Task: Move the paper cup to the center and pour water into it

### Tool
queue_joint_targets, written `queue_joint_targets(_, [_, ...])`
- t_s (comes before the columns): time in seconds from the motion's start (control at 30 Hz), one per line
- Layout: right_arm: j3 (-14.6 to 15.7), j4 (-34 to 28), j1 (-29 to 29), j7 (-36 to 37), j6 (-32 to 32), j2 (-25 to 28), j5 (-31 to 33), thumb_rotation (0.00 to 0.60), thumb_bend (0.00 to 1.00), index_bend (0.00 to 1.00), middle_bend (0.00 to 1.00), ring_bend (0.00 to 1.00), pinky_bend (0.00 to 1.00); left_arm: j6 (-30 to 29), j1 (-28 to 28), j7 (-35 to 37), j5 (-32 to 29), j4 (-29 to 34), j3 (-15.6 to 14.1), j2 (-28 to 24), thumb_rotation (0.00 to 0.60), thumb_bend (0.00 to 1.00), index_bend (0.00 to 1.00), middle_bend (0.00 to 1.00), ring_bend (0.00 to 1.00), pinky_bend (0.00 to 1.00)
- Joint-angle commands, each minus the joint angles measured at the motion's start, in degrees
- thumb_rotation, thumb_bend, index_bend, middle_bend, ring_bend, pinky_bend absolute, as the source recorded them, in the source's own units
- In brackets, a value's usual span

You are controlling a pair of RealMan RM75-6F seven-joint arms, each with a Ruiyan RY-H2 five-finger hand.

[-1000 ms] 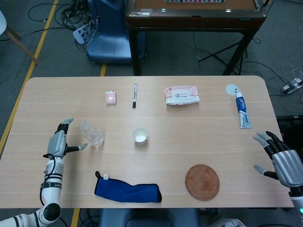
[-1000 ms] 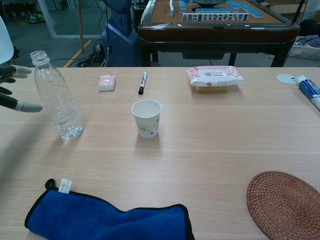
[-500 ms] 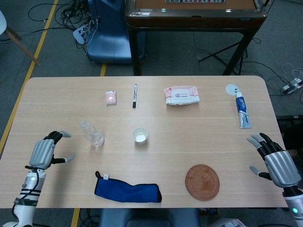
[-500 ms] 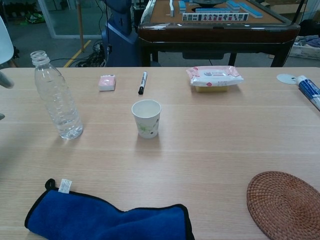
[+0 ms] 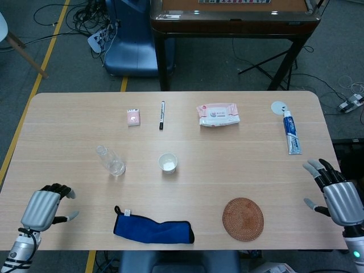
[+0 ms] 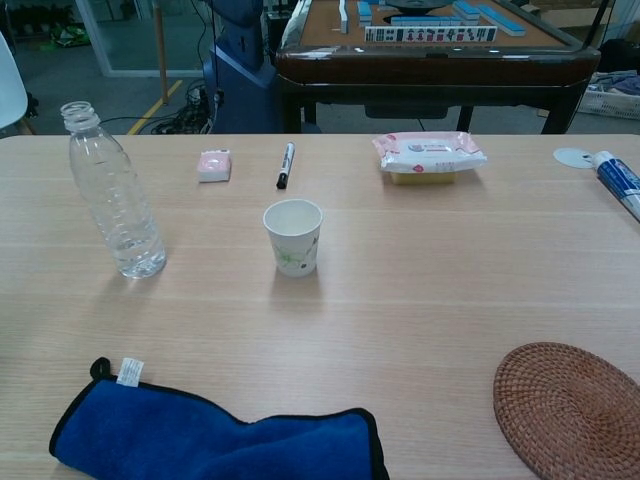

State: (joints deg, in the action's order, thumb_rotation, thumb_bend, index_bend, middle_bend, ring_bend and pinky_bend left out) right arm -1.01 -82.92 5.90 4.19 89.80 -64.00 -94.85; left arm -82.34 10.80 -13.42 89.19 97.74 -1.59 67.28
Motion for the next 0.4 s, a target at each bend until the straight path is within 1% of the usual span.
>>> queue_joint_targets(0.03, [-0.08, 0.13, 0.03, -0.15, -0.27, -0.08, 0.26, 0.600, 0.00, 0.18, 0.16, 0.08, 0.32, 0.35, -1.14, -3.72, -0.50, 1.74, -1.03, -0.93, 0.600, 0.05, 0.53, 0.53, 0.40, 0.46])
queue_joint_targets(0.27, [0.00, 0.37, 0.15, -0.70, -0.72, -0.26, 0.21, 0.600, 0.00, 0.18, 0.16, 0.08, 0.32, 2.20, -0.91, -5.41, -2.25, 0.51, -0.52, 0.04, 0.600, 0.05, 0.53, 0.52, 0.40, 0.47])
queue_joint_targets(0.4, [0.02, 0.44, 0.13, -0.56, -0.88, -0.26, 0.33, 0.600, 0.00, 0.18, 0.16, 0.08, 0.32, 2.44, -0.87, -5.75, -2.06, 0.08, -0.49, 0.47, 0.600, 0.05, 0.53, 0.52, 0.40, 0.47])
